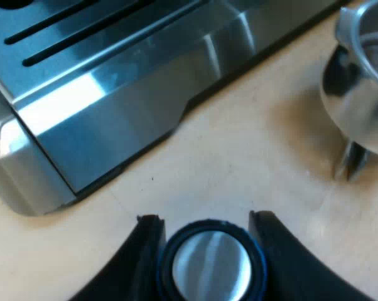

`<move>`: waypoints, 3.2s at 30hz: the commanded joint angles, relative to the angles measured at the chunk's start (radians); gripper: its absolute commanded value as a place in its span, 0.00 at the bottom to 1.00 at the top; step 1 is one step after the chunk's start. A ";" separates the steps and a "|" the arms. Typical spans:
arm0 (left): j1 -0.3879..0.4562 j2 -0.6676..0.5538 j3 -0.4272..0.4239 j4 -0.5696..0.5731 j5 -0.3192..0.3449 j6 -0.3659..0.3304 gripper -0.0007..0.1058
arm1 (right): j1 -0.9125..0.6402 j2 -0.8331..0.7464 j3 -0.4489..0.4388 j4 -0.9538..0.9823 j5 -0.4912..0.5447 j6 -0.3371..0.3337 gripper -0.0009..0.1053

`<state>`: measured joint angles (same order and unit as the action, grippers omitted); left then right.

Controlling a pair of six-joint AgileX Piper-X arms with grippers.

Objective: Grind coffee beans and then tamp

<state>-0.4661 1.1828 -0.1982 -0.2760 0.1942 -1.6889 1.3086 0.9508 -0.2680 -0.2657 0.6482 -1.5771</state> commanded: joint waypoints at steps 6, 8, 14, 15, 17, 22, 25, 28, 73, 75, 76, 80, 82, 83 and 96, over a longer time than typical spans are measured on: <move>-0.004 0.011 -0.001 -0.036 0.004 -0.041 0.37 | -0.003 -0.005 -0.001 -0.007 -0.002 -0.012 0.65; -0.004 0.014 -0.001 -0.036 0.004 -0.041 0.48 | -0.003 -0.005 -0.001 -0.007 -0.002 -0.012 0.65; -0.004 0.014 -0.001 -0.043 0.004 -0.041 0.61 | -0.003 -0.005 -0.001 -0.007 -0.002 -0.012 0.65; -0.004 0.012 -0.001 -0.043 0.004 -0.041 0.60 | -0.003 -0.005 -0.001 -0.007 -0.002 -0.012 0.65; -0.004 0.001 -0.003 -0.038 0.010 -0.041 0.60 | -0.003 -0.005 -0.001 -0.007 -0.002 -0.012 0.65; -0.004 -0.091 -0.013 0.002 0.074 -0.041 0.60 | -0.003 -0.005 -0.001 -0.007 -0.002 -0.012 0.65; -0.004 -0.171 -0.022 0.056 0.088 -0.041 0.60 | -0.003 -0.005 -0.001 -0.007 -0.002 -0.012 0.65; -0.004 -0.264 -0.027 0.122 0.088 -0.041 0.60 | -0.003 -0.005 -0.012 -0.007 -0.041 -0.012 0.65; 0.313 -0.710 -0.433 0.803 0.088 -0.043 0.60 | -0.578 -0.049 -0.623 0.719 -0.655 -0.031 0.65; 0.313 -0.710 -0.436 0.806 0.088 -0.043 0.60 | -0.626 -0.077 -0.623 0.719 -0.655 -0.045 0.65; 0.313 -0.710 -0.440 0.815 0.088 -0.043 0.60 | -0.661 -0.098 -0.623 0.726 -0.655 -0.050 0.65; 0.313 -0.710 -0.455 0.837 0.088 -0.043 0.60 | -0.765 -0.164 -0.623 0.775 -0.655 -0.051 0.65; 0.313 -0.710 -0.465 0.847 0.088 -0.043 0.60 | -0.836 -0.210 -0.623 0.835 -0.655 -0.096 0.65; 0.313 -0.710 -0.466 0.847 0.088 -0.043 0.60 | -0.856 -0.222 -0.623 0.846 -0.655 -0.111 0.65; 0.408 -0.734 -0.494 0.925 0.086 -0.043 0.60 | -1.251 -0.488 -0.623 1.071 -0.662 -0.286 0.65</move>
<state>-0.0572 0.4614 -0.6816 0.6370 0.2830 -1.7200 0.0710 0.4816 -0.8786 0.7951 -0.0061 -1.8463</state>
